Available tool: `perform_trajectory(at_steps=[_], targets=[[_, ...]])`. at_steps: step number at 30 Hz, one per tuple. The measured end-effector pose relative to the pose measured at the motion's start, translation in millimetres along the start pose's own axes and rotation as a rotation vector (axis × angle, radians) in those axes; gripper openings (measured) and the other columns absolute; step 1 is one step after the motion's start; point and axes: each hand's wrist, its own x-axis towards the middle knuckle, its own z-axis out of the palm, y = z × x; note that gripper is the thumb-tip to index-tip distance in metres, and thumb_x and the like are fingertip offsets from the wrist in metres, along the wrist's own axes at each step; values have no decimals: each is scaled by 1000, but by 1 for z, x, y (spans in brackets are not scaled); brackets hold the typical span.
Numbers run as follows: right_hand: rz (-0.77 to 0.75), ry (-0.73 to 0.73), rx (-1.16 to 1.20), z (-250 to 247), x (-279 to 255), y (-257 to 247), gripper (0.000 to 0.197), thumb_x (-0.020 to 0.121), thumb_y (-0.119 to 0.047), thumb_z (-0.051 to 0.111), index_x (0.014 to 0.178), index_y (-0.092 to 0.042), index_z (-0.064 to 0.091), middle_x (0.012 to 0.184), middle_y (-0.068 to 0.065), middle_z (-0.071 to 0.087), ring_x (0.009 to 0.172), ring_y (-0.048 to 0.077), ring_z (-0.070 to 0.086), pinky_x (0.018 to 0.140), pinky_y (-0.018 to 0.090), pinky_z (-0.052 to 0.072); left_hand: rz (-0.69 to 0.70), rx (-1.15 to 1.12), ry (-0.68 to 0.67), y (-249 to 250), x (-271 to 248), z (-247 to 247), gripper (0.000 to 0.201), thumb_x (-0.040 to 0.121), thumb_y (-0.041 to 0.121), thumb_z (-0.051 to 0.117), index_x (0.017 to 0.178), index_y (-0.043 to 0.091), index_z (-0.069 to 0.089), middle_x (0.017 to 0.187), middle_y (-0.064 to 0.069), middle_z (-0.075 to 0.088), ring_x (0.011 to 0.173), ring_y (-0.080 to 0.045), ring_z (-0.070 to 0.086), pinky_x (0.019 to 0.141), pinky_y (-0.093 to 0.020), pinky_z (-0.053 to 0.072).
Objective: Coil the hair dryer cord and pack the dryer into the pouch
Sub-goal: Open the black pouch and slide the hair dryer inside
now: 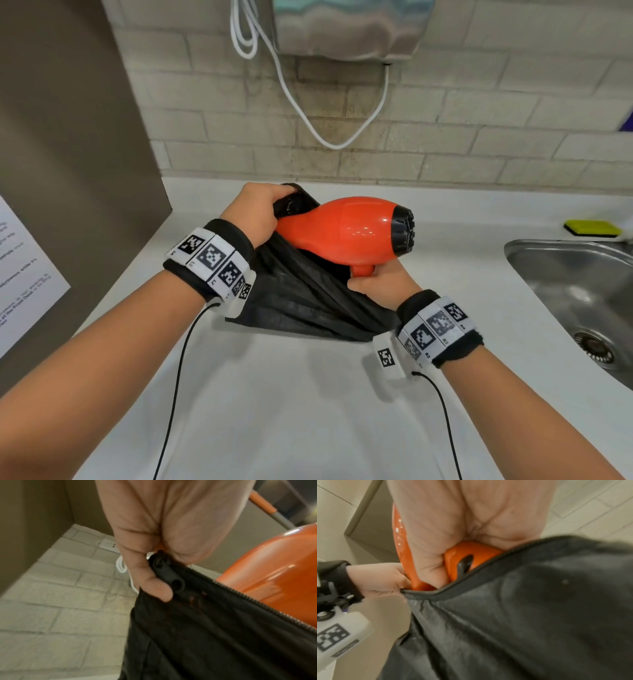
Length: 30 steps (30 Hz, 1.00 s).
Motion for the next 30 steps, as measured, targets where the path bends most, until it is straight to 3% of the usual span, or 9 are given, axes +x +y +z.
perform_trajectory(at_steps=[5, 11, 15, 17, 21, 23, 25, 29, 30], targets=[[-18, 147, -91, 2, 2, 5, 28, 72, 1, 58, 54, -12, 40, 49, 3, 43, 51, 16, 43, 54, 24, 39, 83, -16, -37, 17, -6, 3, 73, 74, -23, 32, 127, 22, 55, 132, -6, 56, 125, -17, 49, 104, -19, 33], [-52, -46, -89, -1, -7, -10, 37, 71, 5, 58, 50, -15, 35, 48, 1, 39, 41, 3, 39, 44, 9, 34, -4, -29, 88, 27, 1, -1, 64, 81, -19, 34, 132, 16, 49, 136, -10, 51, 126, -21, 47, 87, 1, 20], [-33, 52, -117, 0, -3, -9, 32, 71, 3, 61, 52, -13, 39, 51, 3, 44, 52, 15, 44, 57, 28, 42, 89, -58, 25, 34, -5, -4, 68, 77, -21, 31, 126, 19, 55, 133, -8, 55, 126, -18, 48, 97, -7, 29], [-29, 94, -118, -2, 0, -12, 37, 71, 5, 62, 50, -13, 38, 51, 3, 44, 54, 18, 45, 58, 30, 41, 138, -96, 0, 39, -11, -4, 70, 74, -22, 30, 123, 19, 59, 128, -7, 59, 124, -17, 50, 104, -16, 32], [-26, 180, -253, -9, 3, -14, 23, 73, 0, 59, 54, -1, 47, 59, 20, 55, 63, 32, 55, 64, 38, 47, 111, -198, 177, 43, -14, -9, 72, 74, -21, 29, 128, 21, 53, 125, -6, 60, 115, -17, 55, 106, -21, 35], [-14, 173, -234, -11, 3, -13, 15, 73, 0, 59, 61, 3, 51, 62, 22, 56, 65, 33, 56, 65, 40, 49, 19, -89, 228, 39, -7, -11, 63, 80, -17, 33, 132, 15, 48, 130, -12, 54, 118, -23, 52, 101, -16, 32], [24, 145, -132, -13, 0, -13, 10, 73, 1, 60, 66, 1, 52, 59, 12, 53, 60, 22, 52, 60, 31, 46, -107, 39, 180, 29, 0, -12, 43, 89, -3, 37, 128, 8, 51, 132, -19, 50, 118, -30, 51, 97, -21, 34], [18, 79, -93, -17, -7, -16, 7, 74, 2, 60, 73, 1, 53, 60, 6, 49, 58, 15, 48, 58, 22, 41, -283, -52, 59, 20, 8, -16, 31, 93, 9, 32, 103, -4, 59, 91, -24, 61, 64, -30, 58, 52, -25, 52], [7, 45, -124, -17, -7, -18, 7, 74, 2, 60, 71, 2, 53, 58, 6, 49, 57, 14, 48, 58, 21, 42, -273, -86, 66, 23, 9, -16, 31, 93, 8, 32, 99, -6, 59, 88, -25, 61, 61, -31, 58, 51, -27, 53]])
